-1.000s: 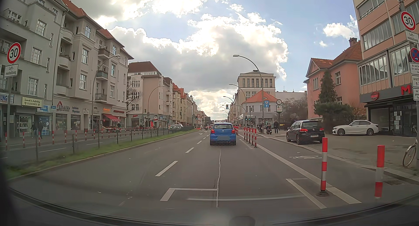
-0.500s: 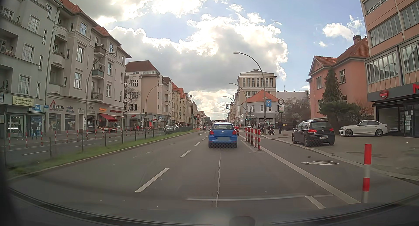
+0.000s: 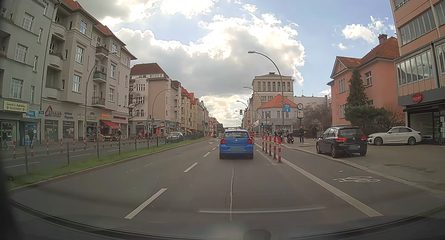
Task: Follow the waypoints while adhering to traffic rules and regulations
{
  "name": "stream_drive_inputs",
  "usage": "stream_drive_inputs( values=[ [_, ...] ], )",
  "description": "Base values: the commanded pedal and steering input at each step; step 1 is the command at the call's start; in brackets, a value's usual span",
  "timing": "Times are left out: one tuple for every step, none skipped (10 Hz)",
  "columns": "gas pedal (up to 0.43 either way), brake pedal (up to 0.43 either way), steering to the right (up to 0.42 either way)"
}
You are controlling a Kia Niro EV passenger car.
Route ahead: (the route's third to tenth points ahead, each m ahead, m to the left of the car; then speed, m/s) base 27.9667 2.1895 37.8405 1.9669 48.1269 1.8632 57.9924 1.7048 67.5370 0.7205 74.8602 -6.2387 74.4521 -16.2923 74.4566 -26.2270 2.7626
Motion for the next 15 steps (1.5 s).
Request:
stream_drive_inputs(
  values=[
    [0.0,0.03,0.007],
    [0.0,0.03,0.006],
    [0.0,0.03,0.005],
    [0.0,0.03,0.005],
    [0.0,0.03,0.004],
    [0.0,0.03,0.004],
    [0.0,0.03,0.004],
    [0.0,0.03,0.004],
    [0.0,0.03,0.004],
    [0.0,0.03,0.004],
    [0.0,0.03,0.003],
    [0.0,0.03,0.003],
    [0.008,0.03,0.001],
    [0.039,0.03,-0.002],
    [0.059,0.03,-0.002]
  ],
)
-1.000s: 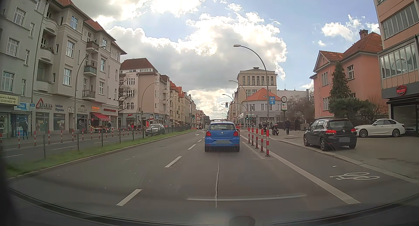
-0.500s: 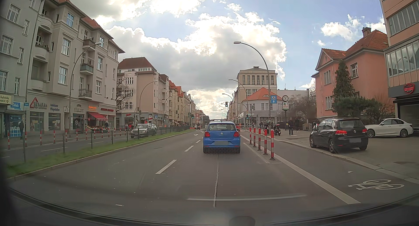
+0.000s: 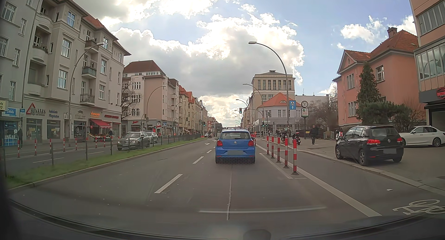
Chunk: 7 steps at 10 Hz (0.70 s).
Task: Follow the waypoints while adhering to traffic rules and regulations
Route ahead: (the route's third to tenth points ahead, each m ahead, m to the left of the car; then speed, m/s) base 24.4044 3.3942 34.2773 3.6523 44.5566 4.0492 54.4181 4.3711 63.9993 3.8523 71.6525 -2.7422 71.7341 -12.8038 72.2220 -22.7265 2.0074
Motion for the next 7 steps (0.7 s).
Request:
stream_drive_inputs(
  values=[
    [0.059,0.03,-0.002],
    [0.059,0.03,-0.002],
    [0.067,0.037,-0.002],
    [0.079,0.03,-0.002],
    [0.098,0.03,-0.002],
    [0.11,0.03,-0.002],
    [0.118,0.03,-0.002]
  ],
)
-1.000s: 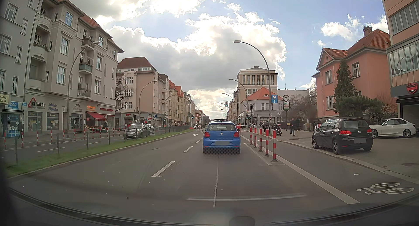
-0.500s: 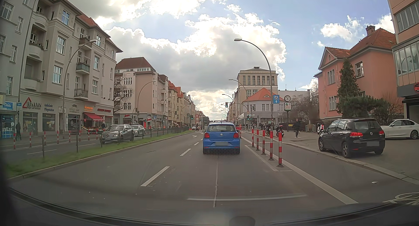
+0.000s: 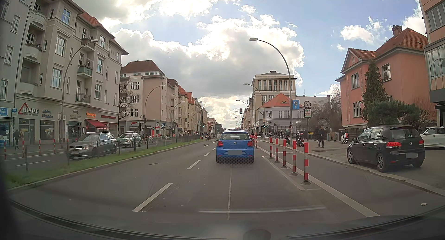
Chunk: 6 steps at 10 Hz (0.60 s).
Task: Follow the waypoints while adhering to traffic rules and regulations
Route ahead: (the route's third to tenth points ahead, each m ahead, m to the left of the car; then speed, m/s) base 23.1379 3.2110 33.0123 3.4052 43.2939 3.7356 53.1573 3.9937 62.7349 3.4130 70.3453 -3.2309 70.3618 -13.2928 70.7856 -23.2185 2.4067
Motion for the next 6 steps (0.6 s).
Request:
stream_drive_inputs(
  values=[
    [0.118,0.03,-0.003],
    [0.118,0.03,-0.003],
    [0.13,0.03,-0.003],
    [0.13,0.03,-0.003],
    [0.13,0.037,-0.003],
    [0.13,0.037,-0.003]
  ],
)
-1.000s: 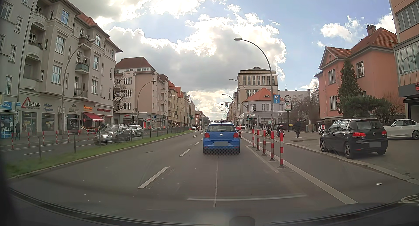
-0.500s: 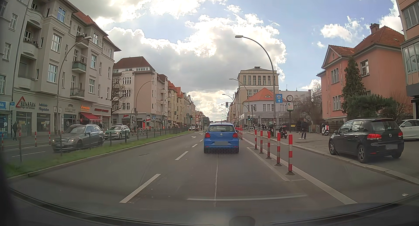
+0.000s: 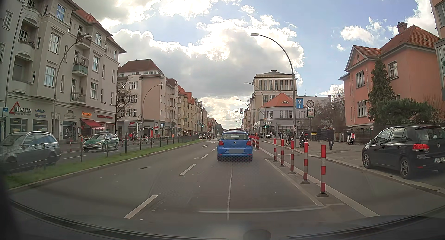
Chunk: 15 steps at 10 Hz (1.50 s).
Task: Follow the waypoints while adhering to traffic rules and regulations
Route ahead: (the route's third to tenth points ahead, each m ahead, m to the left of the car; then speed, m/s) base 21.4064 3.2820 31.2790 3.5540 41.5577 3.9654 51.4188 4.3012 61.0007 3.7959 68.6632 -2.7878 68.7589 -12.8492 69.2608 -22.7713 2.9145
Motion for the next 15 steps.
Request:
stream_drive_inputs(
  values=[
    [0.13,0.03,-0.003],
    [0.13,0.03,-0.003],
    [0.13,0.03,-0.003],
    [0.13,0.037,-0.003],
    [0.13,0.03,-0.003],
    [0.13,0.03,-0.003],
    [0.138,0.03,-0.003],
    [0.138,0.03,-0.003],
    [0.138,0.03,-0.003],
    [0.138,0.03,-0.003],
    [0.138,0.03,-0.002],
    [0.138,0.037,-0.002],
    [0.138,0.03,-0.002],
    [0.138,0.03,-0.002],
    [0.138,0.03,-0.002]
  ],
)
